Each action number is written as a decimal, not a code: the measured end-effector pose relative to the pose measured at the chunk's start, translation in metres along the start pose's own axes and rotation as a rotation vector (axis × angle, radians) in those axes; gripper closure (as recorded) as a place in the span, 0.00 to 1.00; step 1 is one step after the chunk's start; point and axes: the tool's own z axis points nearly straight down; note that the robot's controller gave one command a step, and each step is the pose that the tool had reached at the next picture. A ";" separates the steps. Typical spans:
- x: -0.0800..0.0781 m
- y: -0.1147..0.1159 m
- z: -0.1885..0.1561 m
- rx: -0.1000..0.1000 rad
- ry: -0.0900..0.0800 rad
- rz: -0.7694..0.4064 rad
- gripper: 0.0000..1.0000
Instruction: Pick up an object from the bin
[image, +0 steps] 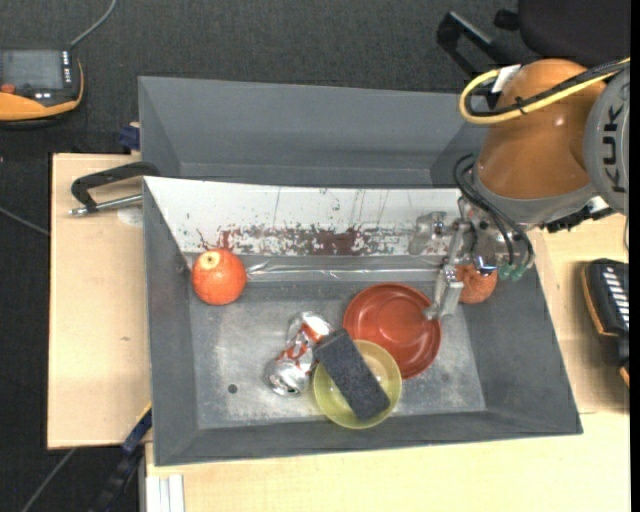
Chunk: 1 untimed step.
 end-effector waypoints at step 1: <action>0.009 0.046 0.139 -0.003 0.002 -0.349 0.00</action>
Offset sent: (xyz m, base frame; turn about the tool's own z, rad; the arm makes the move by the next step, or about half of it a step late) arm -0.0088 0.0446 -0.1373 -0.3486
